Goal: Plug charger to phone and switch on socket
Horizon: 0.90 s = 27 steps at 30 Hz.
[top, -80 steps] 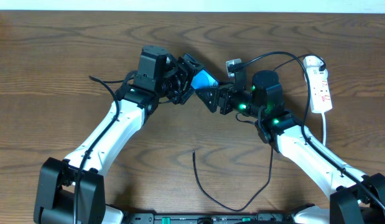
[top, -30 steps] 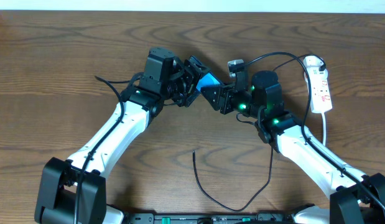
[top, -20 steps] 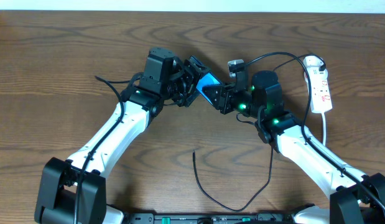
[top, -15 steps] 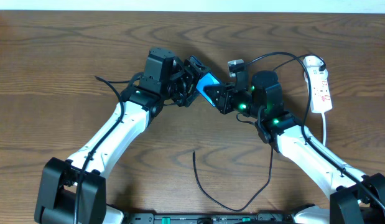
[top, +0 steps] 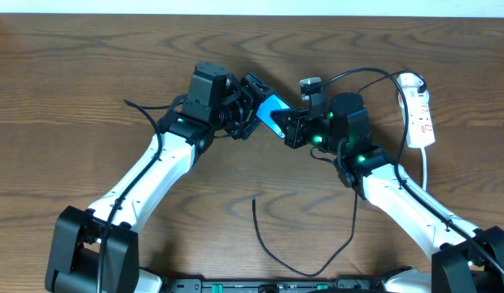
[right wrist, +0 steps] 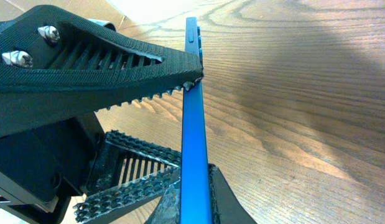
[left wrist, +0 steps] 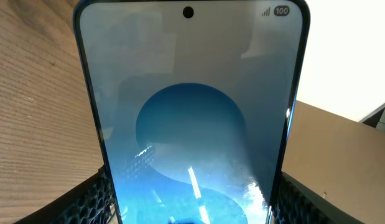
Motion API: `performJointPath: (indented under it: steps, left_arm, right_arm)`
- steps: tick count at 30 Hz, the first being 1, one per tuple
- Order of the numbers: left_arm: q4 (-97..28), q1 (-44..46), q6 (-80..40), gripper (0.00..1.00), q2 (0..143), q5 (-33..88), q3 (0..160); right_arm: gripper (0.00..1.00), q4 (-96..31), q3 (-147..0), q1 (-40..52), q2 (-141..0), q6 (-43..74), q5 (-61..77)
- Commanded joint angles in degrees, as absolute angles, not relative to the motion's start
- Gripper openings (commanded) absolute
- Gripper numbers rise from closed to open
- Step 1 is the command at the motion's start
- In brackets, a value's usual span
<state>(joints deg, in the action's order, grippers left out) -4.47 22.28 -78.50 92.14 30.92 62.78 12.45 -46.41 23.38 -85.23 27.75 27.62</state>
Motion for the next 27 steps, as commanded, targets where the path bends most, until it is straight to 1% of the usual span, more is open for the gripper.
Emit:
performJointPath:
  steps: [1, 2, 3, 4, 5, 16, 22, 27]
  left_arm:
    - [-3.7, 22.3, -78.5, 0.37, 90.7, 30.8, 63.2]
    - [-3.7, 22.3, -78.5, 0.51, 90.7, 30.7, 63.2]
    - [-3.7, 22.3, -78.5, 0.7, 90.7, 30.8, 63.2]
    - [-3.7, 22.3, -78.5, 0.82, 90.7, 30.8, 63.2]
    - [-3.8, 22.3, -78.5, 0.89, 90.7, 30.8, 63.2]
    - [-3.7, 22.2, -78.5, 0.91, 90.6, 31.7, 63.2]
    - [-3.7, 19.7, -78.6, 0.91, 90.6, 37.4, 63.2]
    - [-3.7, 16.0, -78.5, 0.92, 90.6, 43.8, 63.2]
  right_arm:
    - [0.01, 12.9, -47.5, 23.7, -85.3, 28.9, 30.1]
    - [0.01, 12.9, -47.5, 23.7, -85.3, 28.9, 30.1]
    - [0.01, 12.9, -47.5, 23.7, -85.3, 28.9, 30.1]
    - [0.01, 12.9, -47.5, 23.7, -85.3, 28.9, 30.1]
    - [0.01, 12.9, -47.5, 23.7, -85.3, 28.9, 30.1]
    - [0.01, 13.2, -47.5, 20.5, -85.3, 29.1, 29.7]
    - [0.01, 13.5, -47.5, 15.9, -85.3, 34.6, 27.4]
    - [0.01, 13.5, -47.5, 13.1, -85.3, 43.6, 27.8]
